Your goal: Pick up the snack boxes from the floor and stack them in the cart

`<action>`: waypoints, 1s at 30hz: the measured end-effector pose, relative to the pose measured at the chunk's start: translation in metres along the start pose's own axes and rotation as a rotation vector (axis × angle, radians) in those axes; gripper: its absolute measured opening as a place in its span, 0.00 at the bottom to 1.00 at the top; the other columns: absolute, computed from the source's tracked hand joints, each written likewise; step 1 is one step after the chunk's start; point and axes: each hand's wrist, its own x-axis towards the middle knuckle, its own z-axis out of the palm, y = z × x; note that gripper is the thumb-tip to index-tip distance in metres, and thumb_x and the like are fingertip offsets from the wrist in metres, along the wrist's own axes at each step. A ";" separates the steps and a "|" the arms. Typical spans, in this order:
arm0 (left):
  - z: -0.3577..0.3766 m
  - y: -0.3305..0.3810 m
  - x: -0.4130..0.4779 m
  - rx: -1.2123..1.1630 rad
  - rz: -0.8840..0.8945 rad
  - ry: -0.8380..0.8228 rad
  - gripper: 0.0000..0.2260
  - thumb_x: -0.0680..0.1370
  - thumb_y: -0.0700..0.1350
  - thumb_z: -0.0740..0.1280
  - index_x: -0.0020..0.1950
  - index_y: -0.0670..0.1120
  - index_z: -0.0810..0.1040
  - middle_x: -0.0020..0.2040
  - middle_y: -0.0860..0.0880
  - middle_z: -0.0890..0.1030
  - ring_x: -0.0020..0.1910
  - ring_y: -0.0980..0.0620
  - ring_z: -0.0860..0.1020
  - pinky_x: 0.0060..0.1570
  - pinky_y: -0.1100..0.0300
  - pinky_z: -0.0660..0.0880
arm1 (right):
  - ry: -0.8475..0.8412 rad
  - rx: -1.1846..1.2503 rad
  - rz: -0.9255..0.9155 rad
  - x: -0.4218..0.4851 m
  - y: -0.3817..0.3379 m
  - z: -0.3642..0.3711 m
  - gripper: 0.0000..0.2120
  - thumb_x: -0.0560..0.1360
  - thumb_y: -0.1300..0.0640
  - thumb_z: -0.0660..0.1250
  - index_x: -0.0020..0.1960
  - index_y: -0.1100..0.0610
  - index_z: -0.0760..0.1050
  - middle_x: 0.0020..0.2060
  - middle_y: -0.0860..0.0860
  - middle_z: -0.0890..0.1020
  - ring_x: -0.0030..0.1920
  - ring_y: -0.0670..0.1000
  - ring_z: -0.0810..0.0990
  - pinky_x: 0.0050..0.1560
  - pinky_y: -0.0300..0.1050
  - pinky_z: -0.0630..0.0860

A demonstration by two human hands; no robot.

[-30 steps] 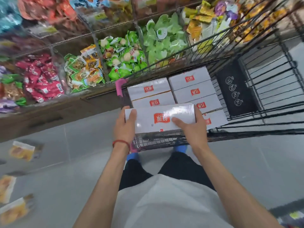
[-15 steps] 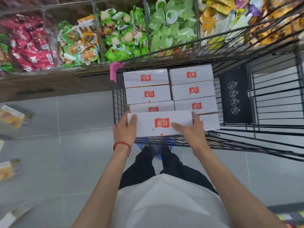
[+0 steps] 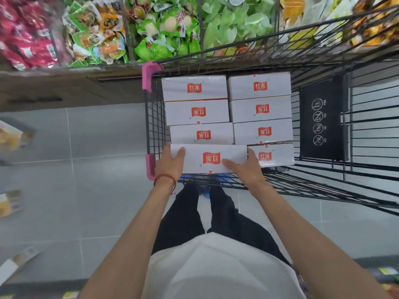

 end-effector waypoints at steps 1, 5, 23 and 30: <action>0.002 -0.004 0.006 0.005 -0.020 -0.013 0.18 0.83 0.54 0.61 0.72 0.48 0.70 0.60 0.50 0.78 0.54 0.49 0.75 0.53 0.58 0.71 | 0.006 -0.017 -0.007 0.005 0.002 0.001 0.39 0.72 0.54 0.80 0.76 0.54 0.63 0.68 0.50 0.75 0.70 0.56 0.75 0.71 0.58 0.73; 0.006 -0.021 0.029 0.027 -0.112 -0.095 0.20 0.80 0.57 0.63 0.67 0.48 0.75 0.63 0.49 0.80 0.59 0.45 0.78 0.64 0.53 0.73 | 0.011 -0.090 -0.018 0.021 0.006 0.007 0.40 0.72 0.57 0.80 0.77 0.56 0.62 0.71 0.54 0.73 0.71 0.57 0.73 0.72 0.59 0.71; 0.027 -0.055 0.107 -0.106 -0.238 -0.258 0.21 0.80 0.50 0.65 0.72 0.46 0.70 0.68 0.45 0.78 0.62 0.45 0.79 0.67 0.47 0.74 | 0.075 -0.274 0.042 0.091 0.051 0.030 0.38 0.69 0.61 0.80 0.74 0.52 0.65 0.67 0.57 0.73 0.64 0.59 0.77 0.68 0.58 0.78; 0.031 -0.048 0.102 -0.037 -0.224 -0.204 0.22 0.84 0.47 0.63 0.77 0.44 0.65 0.71 0.45 0.73 0.69 0.44 0.74 0.68 0.52 0.70 | 0.087 -0.312 0.039 0.092 0.051 0.034 0.37 0.71 0.62 0.78 0.74 0.53 0.65 0.68 0.57 0.73 0.64 0.60 0.77 0.67 0.57 0.78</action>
